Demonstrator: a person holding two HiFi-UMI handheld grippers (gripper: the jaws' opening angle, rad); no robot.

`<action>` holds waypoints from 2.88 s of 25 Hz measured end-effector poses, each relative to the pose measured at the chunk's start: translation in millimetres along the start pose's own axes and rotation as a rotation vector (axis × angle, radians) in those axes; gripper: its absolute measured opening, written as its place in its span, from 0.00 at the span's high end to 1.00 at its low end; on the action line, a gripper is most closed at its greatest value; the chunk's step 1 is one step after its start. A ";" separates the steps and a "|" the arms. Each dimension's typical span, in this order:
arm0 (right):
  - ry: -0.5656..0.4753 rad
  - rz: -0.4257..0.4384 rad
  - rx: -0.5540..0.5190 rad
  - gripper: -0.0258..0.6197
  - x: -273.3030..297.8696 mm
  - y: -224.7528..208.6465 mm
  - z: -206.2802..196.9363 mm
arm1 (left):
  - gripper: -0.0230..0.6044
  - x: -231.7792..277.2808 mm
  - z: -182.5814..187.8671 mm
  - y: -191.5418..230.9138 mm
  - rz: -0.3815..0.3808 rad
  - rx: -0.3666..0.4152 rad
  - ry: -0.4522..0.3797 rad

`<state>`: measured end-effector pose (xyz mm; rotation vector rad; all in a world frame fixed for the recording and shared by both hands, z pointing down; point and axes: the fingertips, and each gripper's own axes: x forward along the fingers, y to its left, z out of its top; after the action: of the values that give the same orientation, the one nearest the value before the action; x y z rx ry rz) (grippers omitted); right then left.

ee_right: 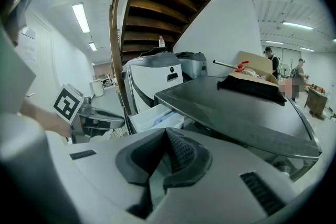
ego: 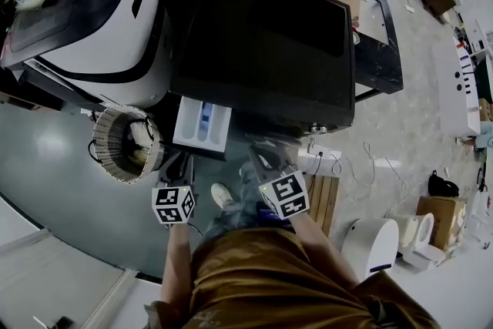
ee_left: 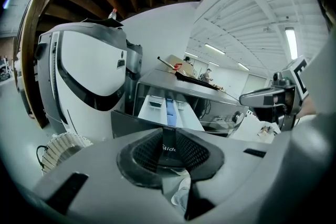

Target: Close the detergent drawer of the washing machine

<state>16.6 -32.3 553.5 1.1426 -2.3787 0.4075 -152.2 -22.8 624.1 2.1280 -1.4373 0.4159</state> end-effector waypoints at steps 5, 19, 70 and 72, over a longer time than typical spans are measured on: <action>-0.007 0.012 0.002 0.94 0.5 1.0 3.9 | 0.82 -0.2 1.9 -1.4 0.001 -0.008 0.001; -0.032 -0.023 0.027 0.94 -11.9 -13.7 4.3 | 0.82 3.4 0.2 -1.4 -0.005 -0.009 0.009; -0.034 -0.070 0.081 0.94 -7.3 -65.1 8.4 | 0.82 53.0 38.8 2.7 -0.004 -0.022 0.008; -0.032 -0.070 0.081 0.94 -5.8 -65.5 8.5 | 0.82 54.2 39.7 3.3 -0.005 -0.021 0.009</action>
<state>69.1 -72.3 547.3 1.2731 -2.3610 0.4685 -136.0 -88.0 621.3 2.1104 -1.4255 0.4062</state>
